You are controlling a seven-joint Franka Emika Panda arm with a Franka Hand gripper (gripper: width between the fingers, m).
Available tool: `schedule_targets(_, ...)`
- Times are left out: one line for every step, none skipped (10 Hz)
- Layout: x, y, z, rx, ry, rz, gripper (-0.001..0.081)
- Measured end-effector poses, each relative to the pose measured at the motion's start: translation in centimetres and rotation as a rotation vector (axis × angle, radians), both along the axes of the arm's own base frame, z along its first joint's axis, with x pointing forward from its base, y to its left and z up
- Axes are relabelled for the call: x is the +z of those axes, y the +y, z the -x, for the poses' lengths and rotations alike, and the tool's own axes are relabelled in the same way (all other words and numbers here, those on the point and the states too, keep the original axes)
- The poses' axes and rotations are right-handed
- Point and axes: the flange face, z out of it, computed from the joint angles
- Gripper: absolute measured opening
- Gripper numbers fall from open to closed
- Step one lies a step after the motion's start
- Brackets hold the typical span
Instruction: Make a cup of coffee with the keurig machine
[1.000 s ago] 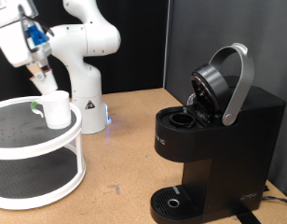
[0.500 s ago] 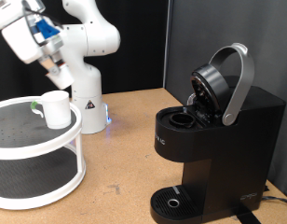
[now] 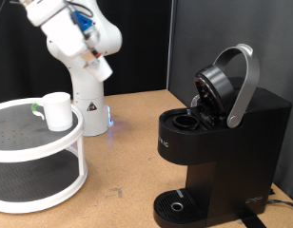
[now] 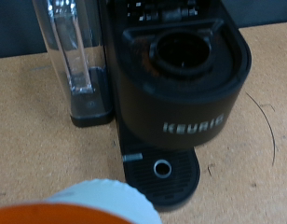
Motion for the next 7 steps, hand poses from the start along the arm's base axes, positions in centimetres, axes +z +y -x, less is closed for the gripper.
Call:
schedule_targets(0.2,1.2,-0.8,0.002,0.010,0.004,0.0434)
schedule_targets(0.2,1.7,-1.5,-0.001,0.022,0.013,0.0434)
schedule_targets(0.2,1.7,-1.5,-0.001,0.023,0.012,0.0434)
schedule_targets(0.2,1.6,-1.5,-0.008,0.013,-0.018,0.0434)
schedule_targets(0.4,1.6,-1.6,-0.022,-0.006,-0.071,0.0434)
schedule_targets(0.7,1.9,-1.9,-0.034,-0.019,-0.105,0.0434)
schedule_targets(1.2,2.5,-2.3,-0.037,-0.028,-0.125,0.0434)
